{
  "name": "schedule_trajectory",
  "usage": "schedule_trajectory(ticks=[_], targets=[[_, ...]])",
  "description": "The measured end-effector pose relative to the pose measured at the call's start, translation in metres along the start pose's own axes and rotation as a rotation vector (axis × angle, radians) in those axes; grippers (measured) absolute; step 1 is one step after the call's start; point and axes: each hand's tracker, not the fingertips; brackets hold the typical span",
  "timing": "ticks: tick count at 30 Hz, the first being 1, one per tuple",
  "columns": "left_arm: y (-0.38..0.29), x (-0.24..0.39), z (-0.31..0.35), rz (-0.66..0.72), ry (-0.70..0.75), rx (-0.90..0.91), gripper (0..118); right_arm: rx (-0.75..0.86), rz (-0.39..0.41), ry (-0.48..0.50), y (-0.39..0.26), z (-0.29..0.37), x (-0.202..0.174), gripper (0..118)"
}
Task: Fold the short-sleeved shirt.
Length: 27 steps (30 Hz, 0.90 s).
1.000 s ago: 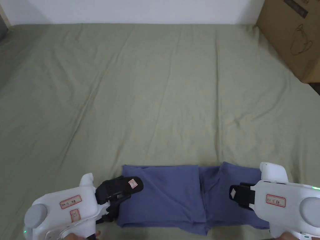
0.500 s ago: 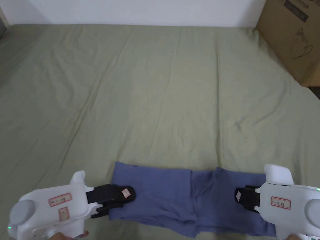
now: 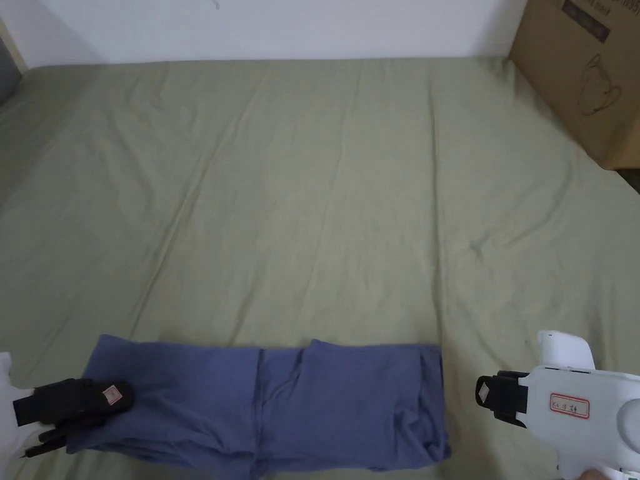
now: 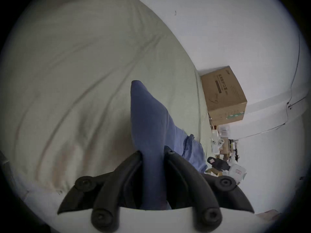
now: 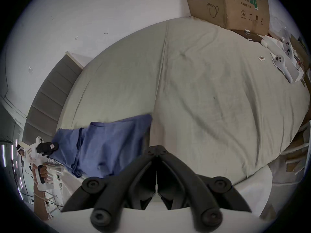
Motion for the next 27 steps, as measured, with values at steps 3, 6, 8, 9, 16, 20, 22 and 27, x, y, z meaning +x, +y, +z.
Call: schedule_trajectory(ticks=[3, 6, 8, 9, 16, 20, 22, 27], targets=[[-0.004, 0.027, -0.003, -0.035, -0.028, 0.016, 14, 0.005, -0.005, 0.008, -0.002, 0.001, 0.005, 0], [-0.006, 0.068, -0.015, -0.146, -0.036, 0.018, 14, 0.016, -0.015, 0.018, -0.002, 0.005, 0.005, 0], [-0.010, 0.097, -0.026, -0.200, -0.069, 0.011, 14, 0.022, -0.019, 0.018, -0.001, 0.007, 0.006, 0], [-0.008, 0.104, -0.035, -0.222, -0.096, -0.003, 14, 0.025, -0.020, 0.018, 0.000, 0.008, 0.007, 0], [-0.054, 0.184, -0.124, -0.366, -0.190, -0.183, 14, 0.053, -0.073, 0.015, -0.006, 0.016, 0.027, 0], [-0.086, 0.203, -0.176, -0.434, -0.183, -0.315, 17, 0.046, -0.080, 0.002, -0.006, 0.018, 0.045, 0], [-0.104, 0.214, -0.192, -0.415, -0.212, -0.373, 44, 0.048, -0.085, -0.012, -0.009, 0.023, 0.049, 0], [-0.101, 0.210, -0.192, -0.302, -0.265, -0.336, 117, 0.048, -0.118, -0.026, -0.012, 0.025, 0.060, 0]])
